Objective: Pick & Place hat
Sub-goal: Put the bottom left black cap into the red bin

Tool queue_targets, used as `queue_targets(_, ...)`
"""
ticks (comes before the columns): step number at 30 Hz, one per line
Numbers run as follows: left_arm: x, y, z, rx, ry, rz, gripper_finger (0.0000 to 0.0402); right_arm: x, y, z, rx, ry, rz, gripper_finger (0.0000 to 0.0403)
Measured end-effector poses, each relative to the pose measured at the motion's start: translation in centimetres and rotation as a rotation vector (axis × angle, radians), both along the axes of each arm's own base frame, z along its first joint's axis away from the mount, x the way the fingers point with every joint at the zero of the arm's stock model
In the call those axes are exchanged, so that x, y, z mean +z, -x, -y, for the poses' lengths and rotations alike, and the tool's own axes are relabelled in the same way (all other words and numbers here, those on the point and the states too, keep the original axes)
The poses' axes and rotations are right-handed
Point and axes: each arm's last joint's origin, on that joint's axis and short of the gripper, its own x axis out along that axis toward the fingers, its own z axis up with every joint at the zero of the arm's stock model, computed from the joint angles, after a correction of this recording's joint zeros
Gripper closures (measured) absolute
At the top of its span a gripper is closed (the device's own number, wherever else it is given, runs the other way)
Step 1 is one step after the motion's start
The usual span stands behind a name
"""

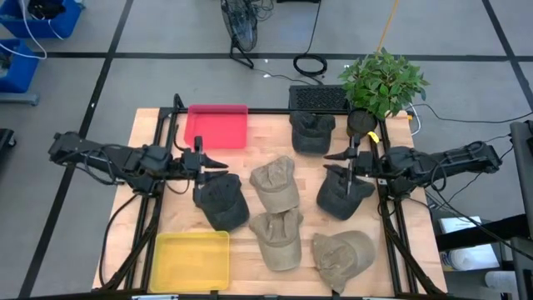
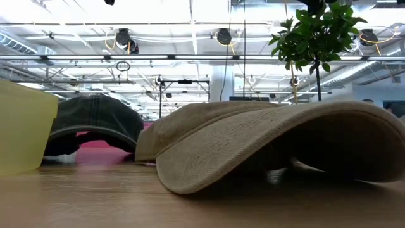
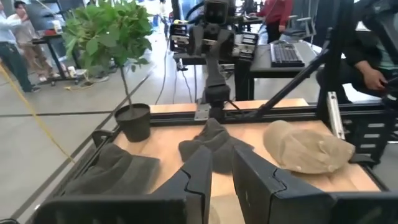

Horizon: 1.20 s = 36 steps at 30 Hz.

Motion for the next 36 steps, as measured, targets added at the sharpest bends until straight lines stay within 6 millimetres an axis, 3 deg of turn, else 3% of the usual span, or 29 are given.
queue_targets(12,-0.8,-0.1,0.3,0.157,0.091,-0.238,0.0334,-0.4,-0.1,0.5,-0.031,0.01,-0.042,0.0307)
queue_targets(18,-1.6,-1.1,0.7,0.206,0.127,-0.523,0.0328,-1.2,-0.1,0.5,-0.03,-0.033,-0.111,0.0307)
queue_targets(30,-2.4,-3.5,1.5,0.323,0.262,-0.989,0.0152,-1.5,-0.1,0.5,-0.031,-0.042,-0.143,0.0307)
queue_targets(36,-4.3,-4.9,2.1,0.369,0.289,-1.09,0.0123,-2.0,0.0,0.5,-0.033,-0.05,-0.195,0.0307)
